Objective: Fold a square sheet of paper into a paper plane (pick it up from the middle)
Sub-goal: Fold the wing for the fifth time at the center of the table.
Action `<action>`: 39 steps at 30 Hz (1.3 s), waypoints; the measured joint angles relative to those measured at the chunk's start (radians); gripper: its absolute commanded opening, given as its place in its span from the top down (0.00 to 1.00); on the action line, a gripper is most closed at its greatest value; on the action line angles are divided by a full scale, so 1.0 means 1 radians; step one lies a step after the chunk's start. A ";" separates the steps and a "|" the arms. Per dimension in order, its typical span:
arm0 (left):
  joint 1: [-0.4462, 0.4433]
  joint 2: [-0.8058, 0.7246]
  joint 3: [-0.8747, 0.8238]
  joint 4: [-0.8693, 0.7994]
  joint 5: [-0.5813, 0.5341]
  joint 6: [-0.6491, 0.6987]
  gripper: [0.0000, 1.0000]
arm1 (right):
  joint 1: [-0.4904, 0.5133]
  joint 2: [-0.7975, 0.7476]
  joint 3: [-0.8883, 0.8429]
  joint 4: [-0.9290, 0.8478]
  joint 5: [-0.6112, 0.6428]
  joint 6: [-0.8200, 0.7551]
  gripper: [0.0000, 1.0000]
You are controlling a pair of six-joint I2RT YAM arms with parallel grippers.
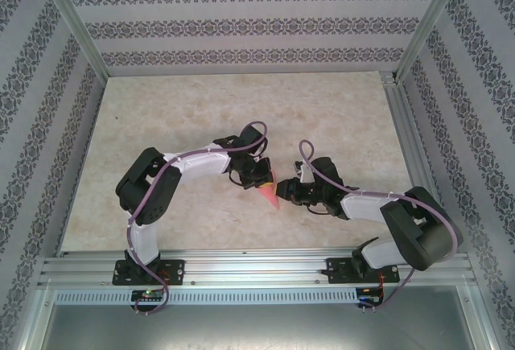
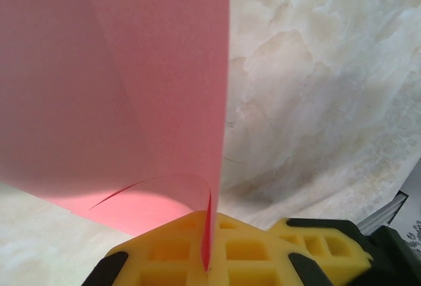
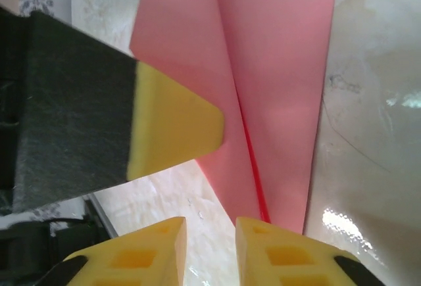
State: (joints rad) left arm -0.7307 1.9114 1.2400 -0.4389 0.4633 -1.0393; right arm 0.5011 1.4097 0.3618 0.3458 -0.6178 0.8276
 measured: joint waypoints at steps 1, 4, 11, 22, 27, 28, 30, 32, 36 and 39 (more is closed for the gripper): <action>0.003 -0.002 -0.006 0.005 0.006 0.003 1.00 | 0.000 0.000 0.000 0.000 -0.003 0.006 0.63; 0.010 -0.015 -0.029 0.018 0.016 0.010 1.00 | 0.000 -0.010 0.000 -0.012 0.003 -0.008 0.59; 0.011 -0.026 -0.049 0.050 0.039 0.011 1.00 | 0.010 -0.022 0.034 -0.126 0.024 -0.101 0.53; 0.015 -0.058 -0.069 0.059 0.048 0.034 1.00 | 0.036 0.035 0.045 -0.108 0.013 -0.115 0.74; 0.026 -0.058 -0.085 0.074 0.056 0.041 1.00 | 0.036 0.013 0.053 -0.146 0.026 -0.129 0.62; 0.026 -0.058 -0.085 0.076 0.059 0.042 1.00 | 0.036 0.008 0.056 -0.164 0.038 -0.140 0.57; 0.027 -0.058 -0.085 0.079 0.066 0.049 1.00 | 0.036 -0.008 0.059 -0.191 0.060 -0.149 0.52; 0.029 -0.058 -0.085 0.079 0.075 0.056 1.00 | 0.036 -0.033 0.062 -0.224 0.085 -0.159 0.46; 0.029 -0.058 -0.085 0.079 0.083 0.074 1.00 | 0.031 -0.069 0.068 -0.261 0.135 -0.166 0.51; 0.029 -0.063 -0.085 0.078 0.087 0.090 1.00 | 0.004 -0.085 0.068 -0.260 0.163 -0.138 0.62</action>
State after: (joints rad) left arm -0.7013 1.8488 1.1549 -0.3607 0.5503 -0.9493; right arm 0.5049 1.3251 0.4297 0.0856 -0.4553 0.6895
